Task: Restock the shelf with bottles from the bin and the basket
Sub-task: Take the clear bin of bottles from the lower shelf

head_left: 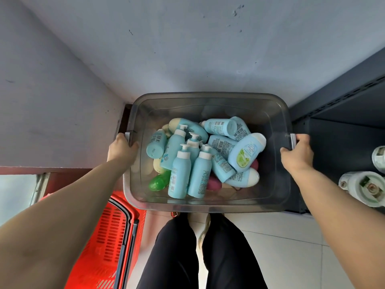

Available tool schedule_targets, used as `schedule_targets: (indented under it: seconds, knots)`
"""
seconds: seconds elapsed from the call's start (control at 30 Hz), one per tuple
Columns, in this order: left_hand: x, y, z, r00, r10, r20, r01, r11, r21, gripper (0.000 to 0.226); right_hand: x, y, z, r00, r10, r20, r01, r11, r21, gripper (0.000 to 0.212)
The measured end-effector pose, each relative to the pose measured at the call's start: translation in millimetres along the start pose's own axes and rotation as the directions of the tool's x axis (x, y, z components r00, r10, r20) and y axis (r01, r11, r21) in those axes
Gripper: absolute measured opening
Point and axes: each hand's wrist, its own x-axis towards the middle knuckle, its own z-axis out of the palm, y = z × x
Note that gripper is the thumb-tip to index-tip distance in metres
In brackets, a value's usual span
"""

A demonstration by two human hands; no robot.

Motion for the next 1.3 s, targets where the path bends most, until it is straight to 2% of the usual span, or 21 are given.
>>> schedule_targets:
  seconds: [0.17, 0.23, 0.57, 0.77, 0.97, 1.3]
  knots:
    - [-44, -6, -41, 0.989, 0.131, -0.073, -0.134, 0.990, -0.042, 0.042, -41, -3, -38, 0.998, -0.056, 0.001, 0.056, 0.998, 0.011, 0.056]
    - [-67, -8, -62, 0.980, 0.176, -0.097, -0.182, 0.982, -0.057, 0.045, -61, -4, -57, 0.994, -0.107, -0.007, 0.107, 0.994, 0.015, 0.055]
    - [-170, -29, -152, 0.960, 0.185, -0.212, -0.224, 0.959, -0.177, 0.048, -175, -7, -144, 0.980, -0.183, -0.081, 0.193, 0.972, 0.134, 0.052]
    - [-209, -59, -180, 0.943, 0.247, -0.222, -0.287, 0.942, -0.171, 0.050, -246, 17, -166, 0.981, -0.143, -0.133, 0.165, 0.971, 0.175, 0.051]
    - [-247, -80, -198, 0.937, 0.311, -0.158, -0.336, 0.927, -0.166, 0.048, -322, 63, -182, 0.977, -0.051, -0.208, 0.105, 0.959, 0.262, 0.051]
    - [-317, -67, -165, 0.875, 0.483, -0.028, -0.483, 0.869, -0.106, 0.049, -412, 176, -212, 0.950, 0.150, -0.274, -0.034, 0.921, 0.388, 0.049]
